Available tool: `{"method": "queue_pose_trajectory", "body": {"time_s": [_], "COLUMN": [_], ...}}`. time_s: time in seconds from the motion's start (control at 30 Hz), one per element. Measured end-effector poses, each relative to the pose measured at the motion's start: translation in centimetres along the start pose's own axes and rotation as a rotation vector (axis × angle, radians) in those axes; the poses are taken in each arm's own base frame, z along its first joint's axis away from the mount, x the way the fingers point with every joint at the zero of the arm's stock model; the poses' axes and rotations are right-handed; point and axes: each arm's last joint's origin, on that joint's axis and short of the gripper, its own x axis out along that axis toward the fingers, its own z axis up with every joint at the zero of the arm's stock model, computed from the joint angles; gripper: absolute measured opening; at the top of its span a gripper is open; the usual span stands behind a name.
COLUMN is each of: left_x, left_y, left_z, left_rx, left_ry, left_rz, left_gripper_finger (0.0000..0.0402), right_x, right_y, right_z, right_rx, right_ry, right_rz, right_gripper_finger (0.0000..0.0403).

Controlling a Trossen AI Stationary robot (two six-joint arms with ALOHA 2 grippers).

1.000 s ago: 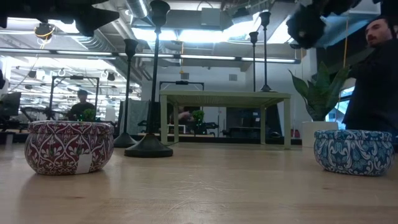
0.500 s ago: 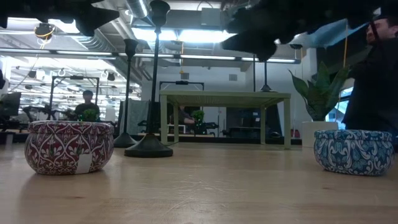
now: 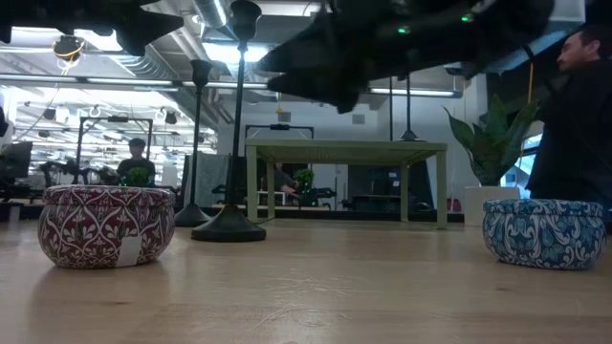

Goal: Pick & Place candle stick holders
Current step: Put the black candle holder on the shelf

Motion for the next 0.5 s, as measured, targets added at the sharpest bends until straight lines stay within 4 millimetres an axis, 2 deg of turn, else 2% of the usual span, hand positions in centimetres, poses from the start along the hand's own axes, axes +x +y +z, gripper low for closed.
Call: {"method": "queue_pose_trajectory", "body": {"time_s": [0.3,0.5], "left_x": [0.0,0.0], "left_y": [-0.1,-0.1], "left_z": [0.0,0.0], "left_rx": [0.000,0.000], "left_ry": [-0.001,-0.001], "left_rz": [-0.023,-0.023], "left_gripper_finger": [0.0322,0.0322], "right_x": [2.4,3.1], "right_y": [0.2,0.1], "right_z": [0.3,0.0], "right_rx": [0.010,0.005], "right_ry": [-0.015,-0.012], "right_rz": [-0.009,-0.065], "right_gripper_finger": [0.0232,0.0198]}}
